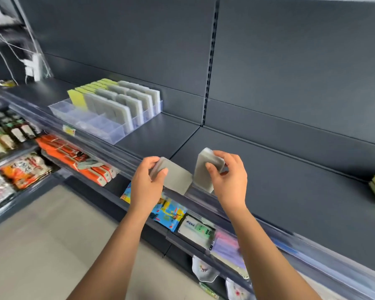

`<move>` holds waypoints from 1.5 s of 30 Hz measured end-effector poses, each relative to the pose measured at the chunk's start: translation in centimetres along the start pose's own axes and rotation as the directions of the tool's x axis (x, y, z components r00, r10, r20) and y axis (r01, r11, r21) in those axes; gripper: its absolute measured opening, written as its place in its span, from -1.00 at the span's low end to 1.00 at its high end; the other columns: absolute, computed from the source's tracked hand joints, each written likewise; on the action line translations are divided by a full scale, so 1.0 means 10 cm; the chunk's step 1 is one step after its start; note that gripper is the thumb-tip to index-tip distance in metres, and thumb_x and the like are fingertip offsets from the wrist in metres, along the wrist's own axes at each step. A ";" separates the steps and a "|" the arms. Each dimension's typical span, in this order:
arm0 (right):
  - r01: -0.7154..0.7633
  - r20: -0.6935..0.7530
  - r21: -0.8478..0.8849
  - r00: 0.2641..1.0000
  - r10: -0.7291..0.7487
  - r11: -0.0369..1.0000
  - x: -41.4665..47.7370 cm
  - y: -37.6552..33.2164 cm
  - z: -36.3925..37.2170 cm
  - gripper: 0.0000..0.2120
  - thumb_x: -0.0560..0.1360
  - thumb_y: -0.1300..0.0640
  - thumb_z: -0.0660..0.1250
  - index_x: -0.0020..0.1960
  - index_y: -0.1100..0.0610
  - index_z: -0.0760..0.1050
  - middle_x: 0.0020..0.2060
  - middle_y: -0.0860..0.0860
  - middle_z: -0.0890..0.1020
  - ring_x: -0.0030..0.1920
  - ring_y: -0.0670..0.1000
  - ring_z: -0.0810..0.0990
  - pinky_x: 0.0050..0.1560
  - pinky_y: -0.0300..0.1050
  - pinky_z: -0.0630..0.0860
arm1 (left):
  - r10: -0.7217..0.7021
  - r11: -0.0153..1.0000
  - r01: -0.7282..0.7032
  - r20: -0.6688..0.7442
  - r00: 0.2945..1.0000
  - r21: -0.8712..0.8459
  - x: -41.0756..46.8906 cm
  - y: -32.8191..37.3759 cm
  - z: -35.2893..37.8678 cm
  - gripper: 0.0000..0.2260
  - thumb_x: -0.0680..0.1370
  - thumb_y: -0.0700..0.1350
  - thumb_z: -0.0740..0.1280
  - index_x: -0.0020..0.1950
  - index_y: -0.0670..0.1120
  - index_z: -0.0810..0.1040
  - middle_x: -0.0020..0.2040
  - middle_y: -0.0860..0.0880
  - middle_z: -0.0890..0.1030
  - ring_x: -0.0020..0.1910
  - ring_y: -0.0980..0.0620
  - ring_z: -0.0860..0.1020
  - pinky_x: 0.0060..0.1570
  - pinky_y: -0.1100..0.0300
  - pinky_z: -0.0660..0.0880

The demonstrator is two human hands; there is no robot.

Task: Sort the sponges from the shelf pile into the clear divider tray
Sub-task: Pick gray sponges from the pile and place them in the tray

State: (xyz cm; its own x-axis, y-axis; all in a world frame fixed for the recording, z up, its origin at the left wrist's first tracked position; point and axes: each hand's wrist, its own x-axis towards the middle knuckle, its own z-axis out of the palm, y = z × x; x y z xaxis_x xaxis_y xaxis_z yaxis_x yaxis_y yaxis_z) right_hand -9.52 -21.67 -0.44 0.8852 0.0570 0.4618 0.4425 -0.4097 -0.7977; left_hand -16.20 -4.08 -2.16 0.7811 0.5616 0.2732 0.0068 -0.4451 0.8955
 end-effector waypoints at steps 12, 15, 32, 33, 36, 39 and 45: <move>0.083 0.105 0.049 0.991 -0.088 0.995 -0.10 -0.76 1.33 -0.76 0.42 0.16 0.43 0.09 0.02 0.57 -0.05 -0.14 0.50 -0.06 -0.16 0.46 -0.03 -0.15 0.49 | 0.023 1.000 -0.023 -0.121 0.992 0.003 0.60 -0.55 -1.28 -0.76 0.51 -0.14 0.36 0.17 0.02 0.54 0.11 0.04 0.55 0.09 0.08 0.51 0.05 0.21 0.46; 0.100 0.124 0.079 0.986 -0.109 0.992 -0.07 -0.91 1.58 -0.75 0.42 0.17 0.44 0.09 0.02 0.58 -0.05 -0.15 0.50 -0.08 -0.20 0.44 -0.05 -0.16 0.49 | 0.025 1.000 -0.022 -0.144 0.989 0.018 0.74 -0.60 -1.52 -0.75 0.51 -0.15 0.35 0.19 -0.01 0.55 0.12 0.02 0.54 0.09 0.09 0.49 0.04 0.25 0.41; 0.156 0.180 0.143 0.967 -0.181 0.977 0.72 -1.36 3.27 -0.74 0.41 0.16 0.44 0.09 0.03 0.58 -0.06 -0.11 0.54 -0.17 -0.12 0.44 -0.14 -0.25 0.44 | 0.064 0.993 -0.048 -0.149 0.987 0.108 2.22 -1.11 -2.38 -0.75 0.50 -0.17 0.37 0.18 0.00 0.55 0.12 0.08 0.50 0.10 0.16 0.45 -0.05 0.50 0.35; 0.161 0.184 0.145 0.965 -0.187 0.976 0.78 -1.38 3.35 -0.74 0.41 0.16 0.44 0.10 0.03 0.57 -0.04 -0.11 0.54 -0.15 -0.13 0.44 -0.14 -0.23 0.46 | 0.071 0.992 -0.053 -0.150 0.986 0.117 2.31 -1.14 -2.41 -0.74 0.50 -0.17 0.37 0.18 0.00 0.55 0.13 0.06 0.51 0.11 0.15 0.45 -0.04 0.46 0.35; 0.155 0.183 0.149 0.966 -0.181 0.977 0.96 -1.41 3.59 -0.73 0.42 0.15 0.44 0.11 0.01 0.57 -0.02 -0.11 0.53 -0.13 -0.14 0.45 -0.13 -0.19 0.50 | 0.074 0.990 -0.053 -0.157 0.985 0.130 2.61 -1.22 -2.48 -0.74 0.49 -0.17 0.38 0.18 -0.01 0.55 0.12 0.05 0.52 0.10 0.12 0.45 0.02 0.33 0.38; 0.143 0.194 0.151 0.966 -0.172 0.978 1.11 -1.44 3.78 -0.73 0.42 0.15 0.44 0.12 0.02 0.56 0.01 -0.09 0.54 -0.06 -0.13 0.47 -0.06 -0.15 0.52 | 0.079 0.988 -0.057 -0.144 0.986 0.146 2.86 -1.28 -2.55 -0.73 0.50 -0.16 0.37 0.19 -0.01 0.54 0.15 0.04 0.53 0.12 0.09 0.46 0.08 0.21 0.41; 0.134 0.139 0.139 0.978 -0.153 0.981 1.32 -1.53 4.12 -0.74 0.42 0.14 0.45 0.10 0.03 0.56 -0.01 -0.08 0.55 -0.15 -0.17 0.45 -0.11 -0.20 0.48 | 0.111 0.987 -0.093 -0.138 0.984 0.132 3.27 -1.37 -2.73 -0.74 0.52 -0.18 0.34 0.20 -0.02 0.54 0.11 0.06 0.50 0.08 0.10 0.44 -0.05 0.37 0.37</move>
State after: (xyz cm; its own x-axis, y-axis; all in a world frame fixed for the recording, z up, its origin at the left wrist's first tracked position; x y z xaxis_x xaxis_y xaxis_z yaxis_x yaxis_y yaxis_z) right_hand 1.31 22.88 1.83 0.8181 0.2452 0.5201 0.5728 -0.2683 -0.7745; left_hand -7.75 39.42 4.04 0.6833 0.5993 0.4171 0.0163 -0.5836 0.8119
